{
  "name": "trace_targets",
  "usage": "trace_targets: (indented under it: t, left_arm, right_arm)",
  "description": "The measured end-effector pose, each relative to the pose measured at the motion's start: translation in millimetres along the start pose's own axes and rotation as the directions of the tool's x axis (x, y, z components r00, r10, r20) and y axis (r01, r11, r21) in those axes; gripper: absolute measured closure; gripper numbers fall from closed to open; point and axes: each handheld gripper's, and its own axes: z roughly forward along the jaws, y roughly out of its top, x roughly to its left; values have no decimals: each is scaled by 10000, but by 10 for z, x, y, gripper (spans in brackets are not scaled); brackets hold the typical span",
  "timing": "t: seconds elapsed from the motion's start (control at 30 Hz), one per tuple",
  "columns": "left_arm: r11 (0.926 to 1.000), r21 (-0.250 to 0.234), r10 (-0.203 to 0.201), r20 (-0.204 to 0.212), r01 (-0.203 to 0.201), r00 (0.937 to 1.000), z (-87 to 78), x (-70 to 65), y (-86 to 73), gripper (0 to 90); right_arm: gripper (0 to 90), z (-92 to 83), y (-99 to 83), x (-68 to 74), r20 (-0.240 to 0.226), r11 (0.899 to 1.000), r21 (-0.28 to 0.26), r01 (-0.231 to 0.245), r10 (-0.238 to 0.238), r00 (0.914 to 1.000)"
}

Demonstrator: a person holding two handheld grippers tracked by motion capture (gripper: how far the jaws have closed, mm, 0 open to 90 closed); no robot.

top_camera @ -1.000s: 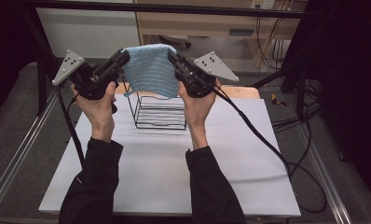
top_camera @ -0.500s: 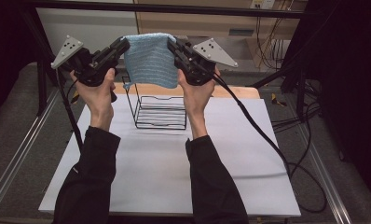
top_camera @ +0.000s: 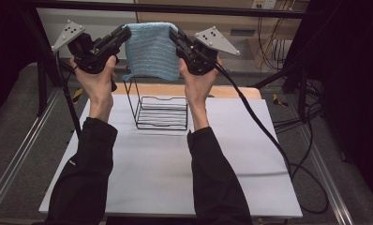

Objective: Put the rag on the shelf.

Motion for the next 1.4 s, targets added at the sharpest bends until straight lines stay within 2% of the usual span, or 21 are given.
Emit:
trace_targets:
  t: [0.57, 0.87, 0.97, 1.1, 1.27, 1.4]
  left_arm:
    - [9998, 26, 199, 70, -199, 9998, 184, 59, 105, 820]
    - [9994, 314, 137, -38, -136, 9999, 213, 189, -65, 820]
    - [9992, 391, 61, -87, -58, 9999, 216, 239, -101, 820]
    - [9978, 633, 221, -186, -209, 9996, 219, 278, -137, 820]
    - [9975, 664, 253, -247, -236, 9994, 220, 316, -212, 820]
    - [9967, 802, 147, -275, -125, 9995, 235, 354, -278, 820]
  right_arm:
    - [830, 86, 88, -72, 227, 9997, -153, 208, -204, 9995]
    - [829, 190, -24, -119, 294, 9980, 434, 469, -482, 9984]
    - [830, 242, -75, -129, 262, 9972, 588, 452, -468, 9986]
    - [829, 295, -137, -140, 229, 9955, 807, 495, -515, 9984]
    - [829, 341, -184, -150, 170, 9943, 974, 442, -460, 9988]
    - [829, 365, -213, -176, 167, 9916, 1186, 522, -546, 9984]
